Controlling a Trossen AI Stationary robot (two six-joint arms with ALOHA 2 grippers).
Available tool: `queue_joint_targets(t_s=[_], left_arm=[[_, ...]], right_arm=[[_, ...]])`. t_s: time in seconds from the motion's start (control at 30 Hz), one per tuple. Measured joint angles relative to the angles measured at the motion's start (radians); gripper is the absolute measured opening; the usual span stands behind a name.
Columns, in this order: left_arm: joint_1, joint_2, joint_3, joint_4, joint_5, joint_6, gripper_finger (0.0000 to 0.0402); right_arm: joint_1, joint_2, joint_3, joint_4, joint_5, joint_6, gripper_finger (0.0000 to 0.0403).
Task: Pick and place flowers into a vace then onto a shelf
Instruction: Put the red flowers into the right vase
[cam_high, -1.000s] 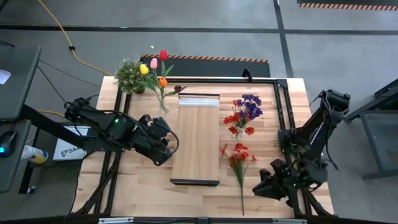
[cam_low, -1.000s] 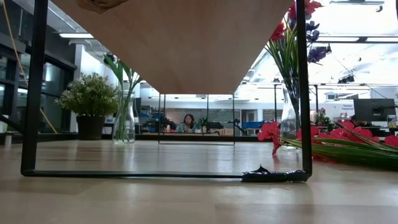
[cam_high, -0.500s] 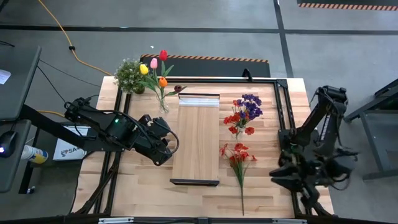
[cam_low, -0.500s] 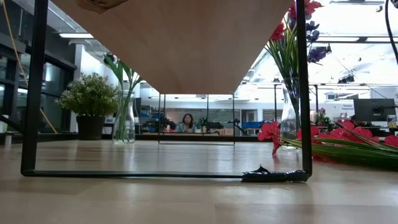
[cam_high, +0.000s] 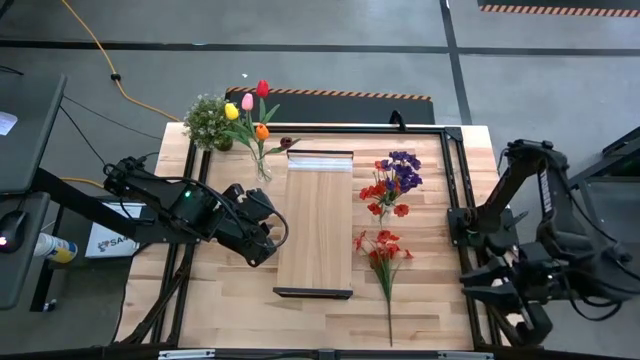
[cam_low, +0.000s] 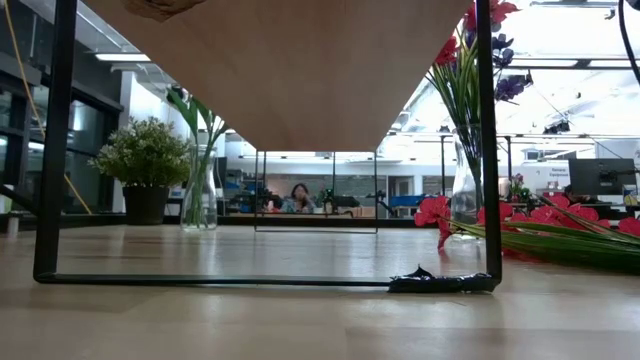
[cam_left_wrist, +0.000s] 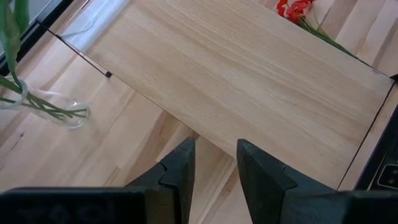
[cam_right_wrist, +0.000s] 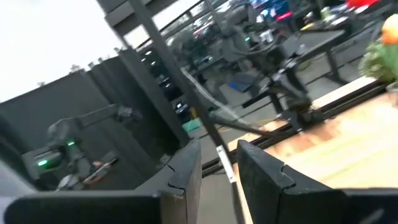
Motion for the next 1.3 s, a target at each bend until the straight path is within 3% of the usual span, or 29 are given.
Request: queue_joint_targets(t_s=[0.2, 0.4, 0.67, 0.9, 1.3], left_arm=[[0.0, 0.0, 0.0, 0.0, 0.0, 0.0, 0.0152], [0.0, 0.0, 0.0, 0.001, 0.0, 0.0, 0.0152], [0.0, 0.0, 0.0, 0.002, 0.005, -0.019, 0.0152], [0.0, 0.0, 0.0, 0.001, 0.01, -0.024, 0.0152], [0.0, 0.0, 0.0, 0.001, 0.007, -0.025, 0.0152]], right_arm=[[-0.069, 0.0, 0.02, -0.23, -0.138, 0.25, 0.0094], [-0.225, 0.0, 0.008, -0.528, -0.415, 0.621, 0.0094], [-0.429, 0.0, 0.007, -0.773, -0.73, 0.863, 0.0094], [-0.517, 0.0, 0.007, -1.024, -0.98, 1.083, 0.0094], [-0.554, 0.014, -0.031, -1.064, -1.163, 1.255, 0.0094]])
